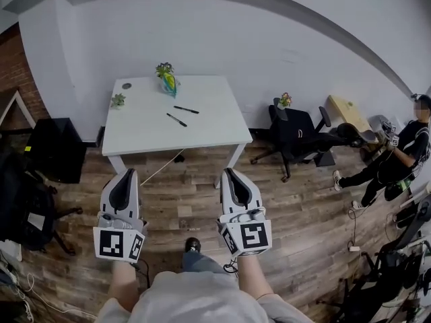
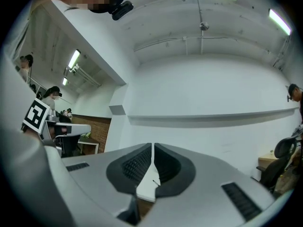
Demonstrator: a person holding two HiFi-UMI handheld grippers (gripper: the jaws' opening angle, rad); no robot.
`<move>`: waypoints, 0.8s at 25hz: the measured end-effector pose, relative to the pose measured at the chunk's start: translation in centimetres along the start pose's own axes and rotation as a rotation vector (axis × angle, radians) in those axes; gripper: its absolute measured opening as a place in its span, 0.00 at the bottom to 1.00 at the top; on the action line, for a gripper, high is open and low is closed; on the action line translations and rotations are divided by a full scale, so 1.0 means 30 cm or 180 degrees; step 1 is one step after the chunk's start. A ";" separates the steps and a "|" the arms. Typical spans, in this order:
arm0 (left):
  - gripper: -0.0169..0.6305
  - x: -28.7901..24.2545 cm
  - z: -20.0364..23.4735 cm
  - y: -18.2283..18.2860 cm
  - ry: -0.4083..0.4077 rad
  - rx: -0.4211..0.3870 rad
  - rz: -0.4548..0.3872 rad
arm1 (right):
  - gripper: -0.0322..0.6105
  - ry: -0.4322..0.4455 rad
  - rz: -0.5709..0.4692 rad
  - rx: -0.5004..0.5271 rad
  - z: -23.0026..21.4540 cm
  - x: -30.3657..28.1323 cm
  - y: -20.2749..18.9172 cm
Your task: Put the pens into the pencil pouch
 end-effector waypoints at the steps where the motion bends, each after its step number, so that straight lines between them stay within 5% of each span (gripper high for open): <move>1: 0.07 -0.044 0.007 0.004 0.0002 -0.0017 -0.0017 | 0.11 0.0024 -0.0021 0.0007 -0.020 -0.043 -0.001; 12: 0.07 -0.425 0.030 -0.045 0.0053 -0.0101 -0.0170 | 0.11 0.0158 -0.0181 -0.0018 -0.246 -0.380 -0.095; 20: 0.07 -0.564 0.069 -0.134 0.0110 -0.0087 -0.0020 | 0.11 0.0252 -0.0102 -0.0090 -0.298 -0.519 -0.189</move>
Point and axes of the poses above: the fingertips, and each gripper's own axes: x backward along the fingers, z to its left, y out of its top, the point moved 1 cm from there along x, backward along the fingers, and after that the axes turned 13 degrees about x, right-handed, at the moved point
